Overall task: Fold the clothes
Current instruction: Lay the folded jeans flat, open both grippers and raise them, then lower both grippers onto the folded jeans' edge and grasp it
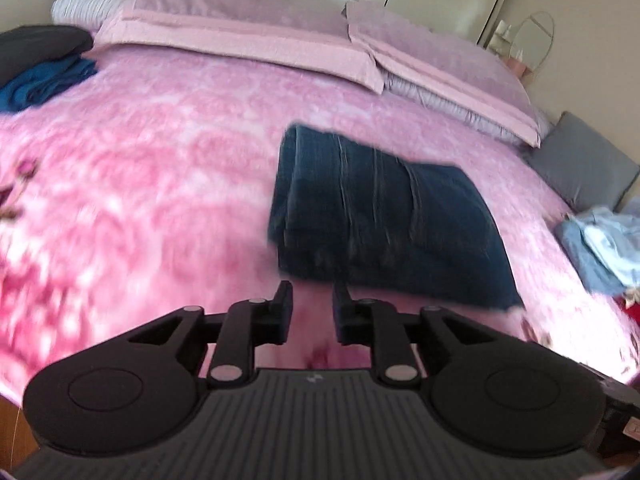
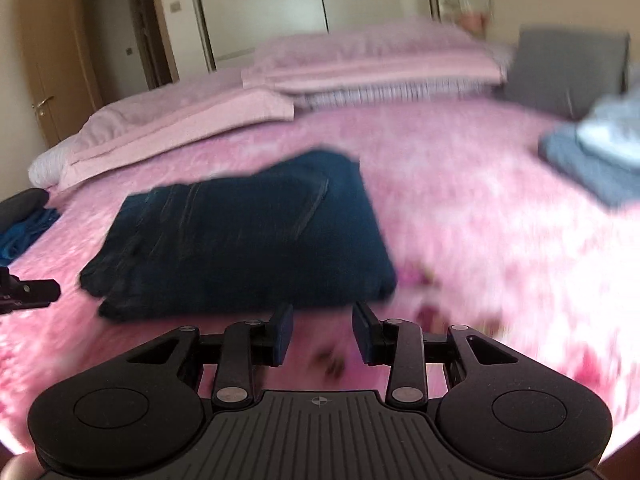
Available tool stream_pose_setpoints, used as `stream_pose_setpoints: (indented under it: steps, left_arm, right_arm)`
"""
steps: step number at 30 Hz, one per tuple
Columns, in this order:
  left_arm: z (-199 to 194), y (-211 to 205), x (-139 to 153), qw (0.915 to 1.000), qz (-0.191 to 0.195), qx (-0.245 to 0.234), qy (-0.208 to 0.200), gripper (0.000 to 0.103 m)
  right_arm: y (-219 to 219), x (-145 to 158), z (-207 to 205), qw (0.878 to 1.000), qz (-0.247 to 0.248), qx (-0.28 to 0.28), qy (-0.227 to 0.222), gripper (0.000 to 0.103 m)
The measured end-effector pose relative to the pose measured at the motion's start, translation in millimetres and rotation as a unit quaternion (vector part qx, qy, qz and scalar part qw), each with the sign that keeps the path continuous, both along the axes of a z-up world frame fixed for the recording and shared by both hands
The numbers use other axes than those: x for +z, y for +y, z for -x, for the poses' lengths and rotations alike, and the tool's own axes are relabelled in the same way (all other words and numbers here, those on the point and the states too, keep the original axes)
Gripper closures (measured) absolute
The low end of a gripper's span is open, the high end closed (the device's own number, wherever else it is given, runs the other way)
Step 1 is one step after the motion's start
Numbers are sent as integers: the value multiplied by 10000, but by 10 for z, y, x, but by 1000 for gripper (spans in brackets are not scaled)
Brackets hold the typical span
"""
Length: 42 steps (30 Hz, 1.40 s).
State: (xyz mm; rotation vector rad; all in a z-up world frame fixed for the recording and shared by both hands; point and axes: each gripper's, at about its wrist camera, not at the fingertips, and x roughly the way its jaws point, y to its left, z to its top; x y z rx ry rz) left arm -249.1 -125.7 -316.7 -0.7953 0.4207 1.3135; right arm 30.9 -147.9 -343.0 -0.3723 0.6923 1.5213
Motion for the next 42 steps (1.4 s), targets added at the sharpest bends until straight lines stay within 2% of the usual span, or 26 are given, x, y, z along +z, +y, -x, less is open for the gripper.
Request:
stream_pose_setpoints:
  steps: [4,12,19,24,28,33,38,42]
  left_arm:
    - [-106,-382,31,9995,75,-159,251,82]
    - [-197,-927,325,9963,-318,-238,756,73]
    - [-267,-1186,566,9936,-632,-348,869,71]
    - [-361,-1246,638,9913,-753,-491,960,70]
    - [-368,-1212,618,9916,-713,-546,933,70]
    - [-345,-1071,438,9915,-675,-769,810,70]
    - [-329,-831,69,9920,-512,-922,693,71]
    - [-233,-640,-87,9934,-439,-936,505,73]
  right_arm:
    - [-295,99,121,9999,114,64,28,66]
    - [-797,390,235,10000,-21,57,-10,66]
    - [-1077,609,350,9993,-275,224,-123,66]
    - [-1162,693,316,9991,-383,170,-114,66]
    - [-1141,677,300,9992,-356,154,-75,65]
    - [-1019,588,291,9995,-287,108,-32,65]
    - [-810,331,227,10000,-7,-92,-12,65]
    - [-589,96,217,9996,183,-196,69,65]
